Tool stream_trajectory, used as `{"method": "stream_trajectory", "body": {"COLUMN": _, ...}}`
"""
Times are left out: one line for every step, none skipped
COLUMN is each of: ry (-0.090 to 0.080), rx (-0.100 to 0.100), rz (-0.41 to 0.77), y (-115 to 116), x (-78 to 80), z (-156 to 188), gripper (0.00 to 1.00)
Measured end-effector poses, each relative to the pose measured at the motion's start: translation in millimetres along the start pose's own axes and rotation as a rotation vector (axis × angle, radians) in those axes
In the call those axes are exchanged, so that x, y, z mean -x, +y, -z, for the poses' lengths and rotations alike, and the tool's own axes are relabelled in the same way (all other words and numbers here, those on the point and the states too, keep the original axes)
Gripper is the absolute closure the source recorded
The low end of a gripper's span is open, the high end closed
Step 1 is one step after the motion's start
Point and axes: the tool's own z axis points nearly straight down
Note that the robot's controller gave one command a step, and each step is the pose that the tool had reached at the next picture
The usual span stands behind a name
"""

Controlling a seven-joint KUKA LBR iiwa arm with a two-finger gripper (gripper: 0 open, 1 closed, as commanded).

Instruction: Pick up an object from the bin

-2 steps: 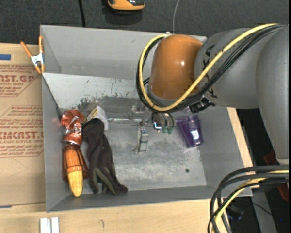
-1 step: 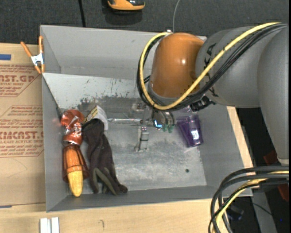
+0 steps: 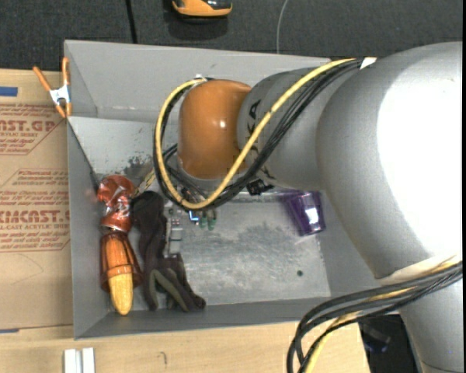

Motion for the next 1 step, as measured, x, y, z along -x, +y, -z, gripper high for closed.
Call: {"method": "stream_trajectory", "body": {"ry": 0.000, "rx": -0.002, "rz": 0.133, "y": 83.9, "x": -21.9, "z": 41.3, "gripper": 0.00}}
